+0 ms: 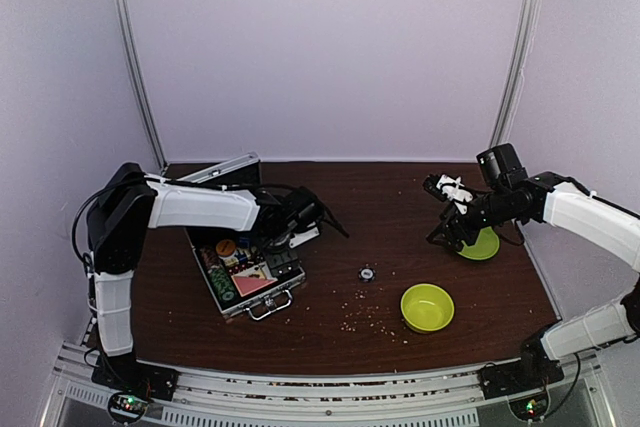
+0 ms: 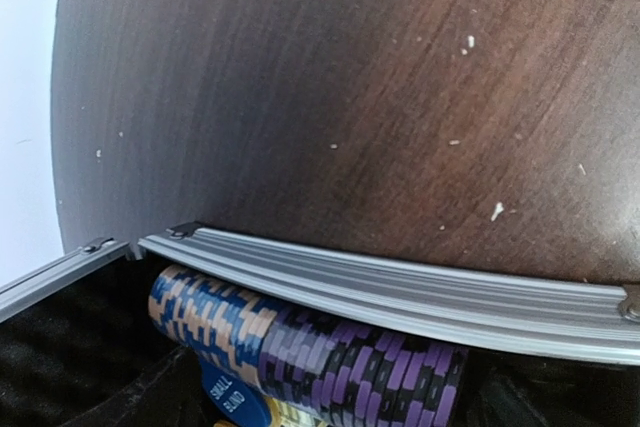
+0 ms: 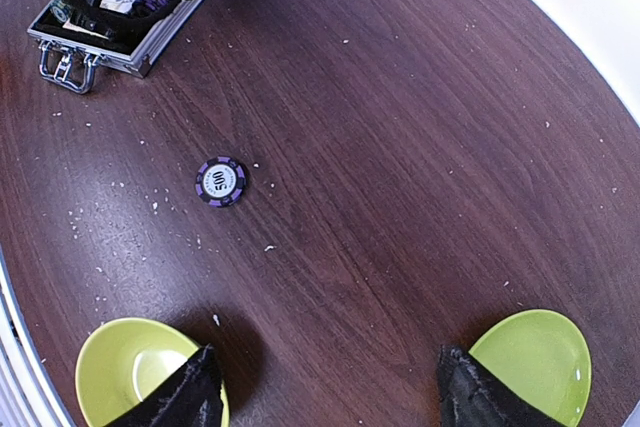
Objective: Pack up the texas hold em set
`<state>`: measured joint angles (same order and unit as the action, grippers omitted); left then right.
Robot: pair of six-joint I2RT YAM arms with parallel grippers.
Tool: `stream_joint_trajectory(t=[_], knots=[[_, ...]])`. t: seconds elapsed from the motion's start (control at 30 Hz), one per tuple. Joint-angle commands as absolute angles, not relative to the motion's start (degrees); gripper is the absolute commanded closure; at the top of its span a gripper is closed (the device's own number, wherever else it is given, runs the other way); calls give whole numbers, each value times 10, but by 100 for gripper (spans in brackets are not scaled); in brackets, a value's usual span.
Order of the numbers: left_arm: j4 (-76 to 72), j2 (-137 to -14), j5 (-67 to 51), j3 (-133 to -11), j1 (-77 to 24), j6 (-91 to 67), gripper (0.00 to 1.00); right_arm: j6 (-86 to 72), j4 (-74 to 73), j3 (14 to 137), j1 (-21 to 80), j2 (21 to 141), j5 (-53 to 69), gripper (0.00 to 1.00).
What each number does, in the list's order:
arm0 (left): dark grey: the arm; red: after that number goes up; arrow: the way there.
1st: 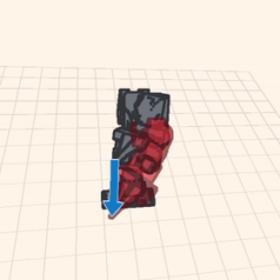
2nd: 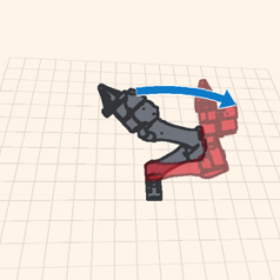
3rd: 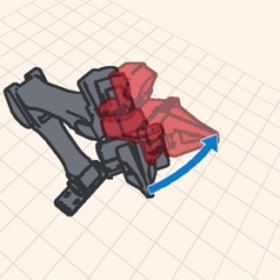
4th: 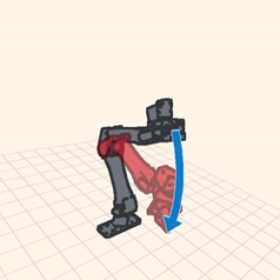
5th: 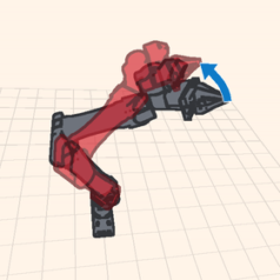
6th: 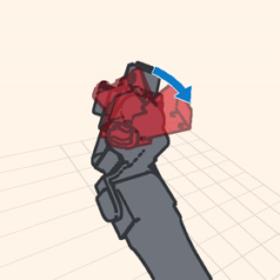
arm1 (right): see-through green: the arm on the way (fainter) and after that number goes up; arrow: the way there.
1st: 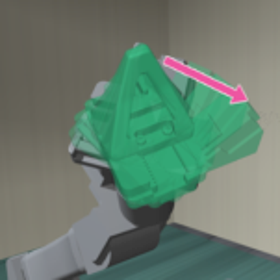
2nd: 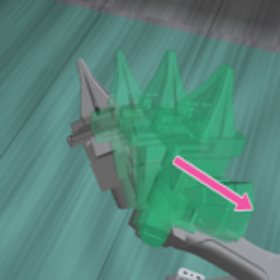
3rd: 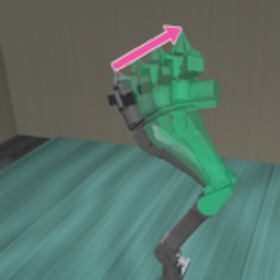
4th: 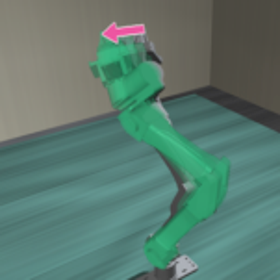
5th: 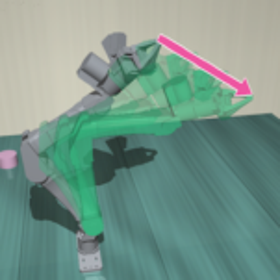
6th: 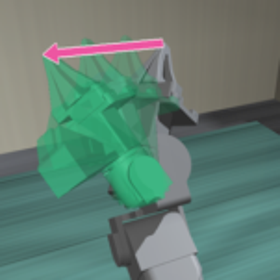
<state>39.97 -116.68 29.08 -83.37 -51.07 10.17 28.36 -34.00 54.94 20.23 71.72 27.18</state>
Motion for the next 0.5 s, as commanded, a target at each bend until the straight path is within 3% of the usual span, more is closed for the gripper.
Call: stream_joint_trajectory(t=[0.0,0.47], knots=[[404,-1130,242,-840,-498,118,6,289,-347,567,200,721,274,26],[451,-1053,216,-907,-500,61,2,296,-360,575,200,732,277,26]])
